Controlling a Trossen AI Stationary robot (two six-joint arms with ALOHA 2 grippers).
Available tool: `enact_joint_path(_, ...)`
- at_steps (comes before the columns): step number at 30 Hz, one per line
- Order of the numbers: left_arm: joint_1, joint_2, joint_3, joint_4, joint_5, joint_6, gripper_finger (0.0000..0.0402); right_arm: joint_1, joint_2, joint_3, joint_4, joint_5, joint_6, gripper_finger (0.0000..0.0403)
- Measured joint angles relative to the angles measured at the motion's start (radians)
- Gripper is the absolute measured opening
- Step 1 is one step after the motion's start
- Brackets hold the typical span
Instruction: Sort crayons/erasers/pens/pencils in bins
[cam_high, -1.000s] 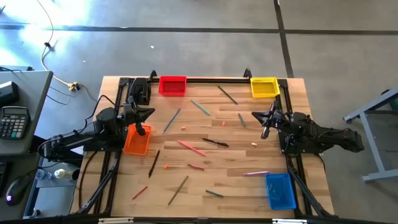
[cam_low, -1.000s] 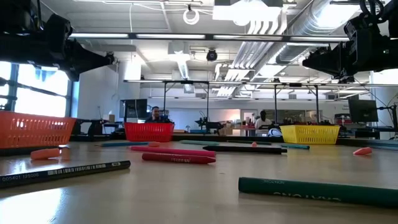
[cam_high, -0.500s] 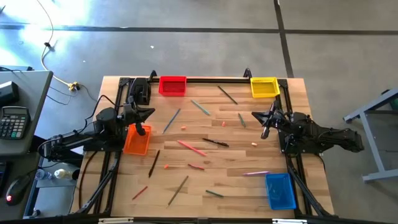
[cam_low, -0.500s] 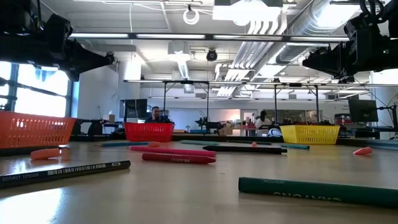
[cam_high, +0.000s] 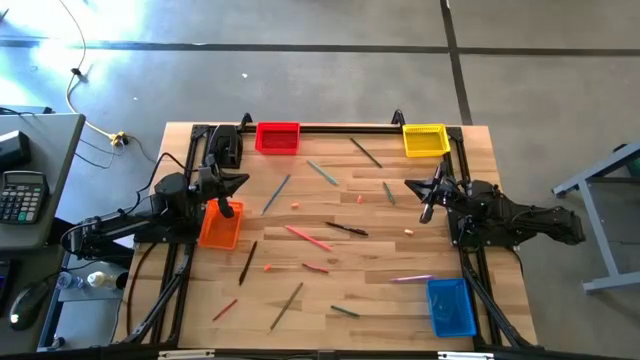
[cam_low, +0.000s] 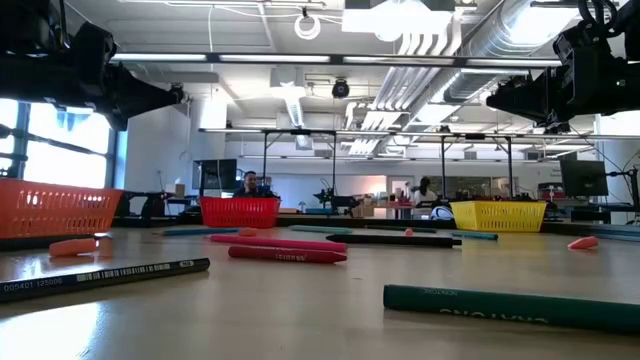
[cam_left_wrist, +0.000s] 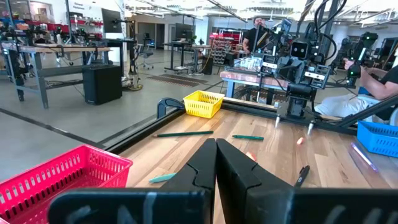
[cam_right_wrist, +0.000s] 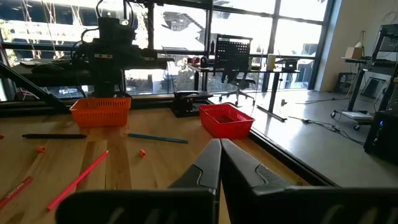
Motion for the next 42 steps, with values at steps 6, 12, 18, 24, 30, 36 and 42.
enact_joint_path(6, 0.0, 0.0, 0.0, 0.009, 0.0, 0.0, 0.0, 0.0, 0.0, 0.0, 0.0, 0.0, 0.0, 0.0)
enact_joint_path(12, 0.0, 0.0, 0.0, 0.017, 0.008, -0.011, 0.0, 0.0, 0.0, 0.0, 0.0, 0.0, 0.0, 0.0)
enact_joint_path(18, 0.0, 0.001, 0.0, 0.079, 0.104, -0.134, 0.0, 0.0, 0.0, 0.0, 0.0, 0.0, 0.0, 0.0)
enact_joint_path(24, -0.007, 0.035, 0.006, 0.183, 0.254, -0.2, 0.0, 0.0, 0.0, 0.0, 0.0, 0.0, 0.0, 0.0)
enact_joint_path(30, -0.03, 0.127, 0.072, 0.183, 0.212, -0.183, 0.0, 0.0, 0.0, 0.0, 0.0, 0.0, 0.0, 0.0)
enact_joint_path(36, -0.064, 0.258, 0.14, 0.183, 0.147, -0.117, 0.0, 0.0, 0.0, 0.0, 0.0, 0.0, 0.0, 0.0)
enact_joint_path(42, -0.096, 0.387, 0.176, 0.187, 0.058, -0.052, 0.0, 0.0, 0.0, 0.0, 0.0, 0.0, 0.0, 0.0)
